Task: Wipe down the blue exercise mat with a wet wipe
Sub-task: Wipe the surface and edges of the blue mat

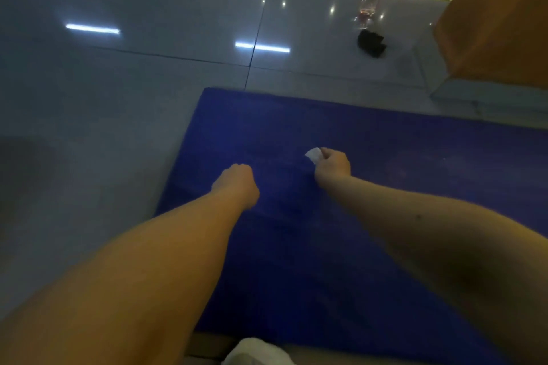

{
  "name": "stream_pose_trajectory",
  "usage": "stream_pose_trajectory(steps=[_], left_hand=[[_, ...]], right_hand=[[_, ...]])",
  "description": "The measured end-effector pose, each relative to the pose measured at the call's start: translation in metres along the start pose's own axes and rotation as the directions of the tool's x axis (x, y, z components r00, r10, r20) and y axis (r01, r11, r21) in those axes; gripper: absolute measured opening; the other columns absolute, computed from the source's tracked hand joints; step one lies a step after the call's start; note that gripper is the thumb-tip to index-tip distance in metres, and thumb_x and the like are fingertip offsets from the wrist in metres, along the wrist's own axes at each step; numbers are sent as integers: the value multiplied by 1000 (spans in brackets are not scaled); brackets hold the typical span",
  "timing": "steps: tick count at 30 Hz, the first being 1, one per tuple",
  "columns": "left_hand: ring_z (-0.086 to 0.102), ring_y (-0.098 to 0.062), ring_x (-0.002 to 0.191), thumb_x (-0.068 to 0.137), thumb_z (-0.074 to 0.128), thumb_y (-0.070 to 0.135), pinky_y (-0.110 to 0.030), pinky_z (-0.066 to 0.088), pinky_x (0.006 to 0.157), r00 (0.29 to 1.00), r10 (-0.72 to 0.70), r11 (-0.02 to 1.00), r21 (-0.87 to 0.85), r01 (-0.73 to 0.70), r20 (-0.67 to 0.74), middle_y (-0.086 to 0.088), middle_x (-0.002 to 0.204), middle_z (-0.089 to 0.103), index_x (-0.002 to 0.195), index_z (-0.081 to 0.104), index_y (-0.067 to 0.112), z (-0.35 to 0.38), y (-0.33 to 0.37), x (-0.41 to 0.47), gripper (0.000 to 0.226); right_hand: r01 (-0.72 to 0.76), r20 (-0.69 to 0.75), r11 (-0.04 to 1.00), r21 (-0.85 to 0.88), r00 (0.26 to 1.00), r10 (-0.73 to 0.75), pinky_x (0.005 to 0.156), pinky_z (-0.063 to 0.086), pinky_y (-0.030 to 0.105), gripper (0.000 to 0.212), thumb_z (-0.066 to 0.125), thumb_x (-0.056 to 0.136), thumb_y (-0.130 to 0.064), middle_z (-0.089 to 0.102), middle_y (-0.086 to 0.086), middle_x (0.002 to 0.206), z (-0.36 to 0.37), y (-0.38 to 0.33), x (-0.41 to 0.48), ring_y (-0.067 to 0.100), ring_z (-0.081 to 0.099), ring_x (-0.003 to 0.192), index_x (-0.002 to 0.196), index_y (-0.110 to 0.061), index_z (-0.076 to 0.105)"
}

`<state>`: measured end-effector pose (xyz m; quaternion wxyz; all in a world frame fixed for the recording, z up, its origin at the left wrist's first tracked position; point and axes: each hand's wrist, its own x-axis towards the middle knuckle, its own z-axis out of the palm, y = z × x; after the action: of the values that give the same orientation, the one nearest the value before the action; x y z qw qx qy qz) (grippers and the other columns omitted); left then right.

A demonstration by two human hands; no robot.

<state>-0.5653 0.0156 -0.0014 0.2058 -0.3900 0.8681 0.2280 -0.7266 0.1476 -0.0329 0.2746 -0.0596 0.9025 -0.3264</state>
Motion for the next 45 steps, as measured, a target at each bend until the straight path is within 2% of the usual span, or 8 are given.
stream_pose_trajectory(steps=[5,12,17,24,30,33,39,45], left_hand=[[46,-25,117,95,59,16,-35,49,79,1000,14,983,185,-10,-22,-7,136,41,129,51,12,19,5,31,35],[-3,-39,152,85,74,53,-61,29,115,993,-120,946,304,113,6,-11,166,-6,160,6,15,23,10,69,108],[-11,-41,152,76,74,67,-67,22,115,981,-186,947,274,166,49,-11,166,-18,159,-9,22,13,-3,85,126],[-12,-39,152,80,74,60,-67,23,115,993,-117,964,244,105,34,-7,165,-20,160,-7,27,10,-15,103,119],[-15,-40,151,77,75,62,-71,25,112,986,-135,969,220,111,99,-9,164,-24,159,-12,27,10,-18,110,124],[-16,-42,150,76,79,59,-72,24,111,979,-159,967,221,129,124,-10,163,-26,159,-13,26,6,-13,112,128],[-16,-41,150,76,80,57,-71,24,112,977,-164,967,217,132,133,-9,164,-25,159,-12,29,5,-15,114,127],[-17,-40,151,75,81,55,-70,23,113,974,-179,967,209,148,139,-8,164,-26,159,-11,29,4,-12,114,128]], right_hand=[[381,108,890,-250,924,-366,124,16,39,55,43,106,-21,15,0,166,21,38,7,25,9,154,157,-22,21],[346,224,724,-596,938,-264,122,-15,51,84,21,102,-62,-34,8,161,51,67,8,33,-34,148,156,-17,-25],[398,211,759,-515,917,-337,124,-11,48,81,25,106,-52,-35,9,161,91,23,15,26,-37,146,156,-9,-22],[656,399,566,-499,754,-522,126,-5,43,76,31,106,-46,-22,4,167,88,10,40,19,-25,152,160,-15,-12],[172,-62,797,-579,965,-253,127,0,45,72,31,107,-42,-12,10,168,-1,81,63,25,-11,155,161,-11,-5],[-22,-192,806,-592,975,-114,126,-1,49,74,20,108,-44,-12,19,167,26,56,62,36,-13,154,157,6,-4],[535,273,686,-492,844,-463,126,-9,42,73,28,107,-44,-18,14,167,133,-46,49,27,-22,153,160,-5,-5],[537,349,620,-572,843,-409,126,-7,43,74,23,108,-49,-19,13,167,114,-89,113,27,-19,154,160,-6,-7]])
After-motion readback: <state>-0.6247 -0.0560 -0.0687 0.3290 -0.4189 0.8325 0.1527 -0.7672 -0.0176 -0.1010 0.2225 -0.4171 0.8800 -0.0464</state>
